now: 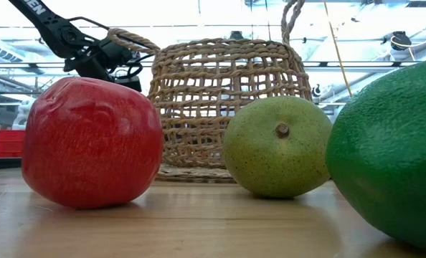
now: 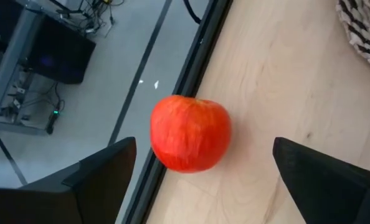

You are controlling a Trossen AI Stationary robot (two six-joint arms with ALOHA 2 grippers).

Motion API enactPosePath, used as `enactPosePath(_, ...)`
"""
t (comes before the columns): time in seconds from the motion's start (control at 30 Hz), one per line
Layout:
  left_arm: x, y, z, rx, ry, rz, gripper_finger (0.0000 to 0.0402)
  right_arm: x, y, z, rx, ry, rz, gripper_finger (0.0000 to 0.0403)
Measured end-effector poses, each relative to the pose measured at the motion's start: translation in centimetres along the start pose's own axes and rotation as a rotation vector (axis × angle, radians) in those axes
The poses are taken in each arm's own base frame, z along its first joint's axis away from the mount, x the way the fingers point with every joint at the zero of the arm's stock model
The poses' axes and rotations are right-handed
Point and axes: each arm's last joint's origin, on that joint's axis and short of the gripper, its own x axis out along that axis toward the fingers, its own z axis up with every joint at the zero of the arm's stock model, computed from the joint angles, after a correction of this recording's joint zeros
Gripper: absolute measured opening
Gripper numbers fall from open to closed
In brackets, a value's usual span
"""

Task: Build produce basket
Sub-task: Put the top orange apple into the basket

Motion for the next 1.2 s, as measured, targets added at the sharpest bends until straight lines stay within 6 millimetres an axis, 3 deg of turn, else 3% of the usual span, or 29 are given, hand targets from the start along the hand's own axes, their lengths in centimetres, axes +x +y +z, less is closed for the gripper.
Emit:
enactPosePath(0.2,-0.2,0.3,0.4,0.000,-0.028,0.044,0.0379,0.0,0.0,-0.1,0.001,0.004,0.001,0.0148)
enactPosePath(0.4,-0.4,-0.7,0.5,0.018,-0.006,-0.002,0.0383,0.1,-0.1,-0.1,-0.007,0.004,-0.003,0.0148)
enactPosePath(0.8,1.9,0.1,-0.4,0.052,0.036,0.039,0.0398,0.2,-0.1,-0.1,-0.004,0.005,-0.002,0.0148)
enactPosePath(1.0,3.3,-0.4,-0.9,0.096,0.063,0.012,0.0398,0.2,-0.1,-0.1,-0.005,0.005,-0.002,0.0148)
enactPosePath(1.2,3.6,-0.4,-0.8,0.096,0.079,0.048,0.0397,0.2,-0.1,-0.1,-0.005,0.005,-0.002,0.0148)
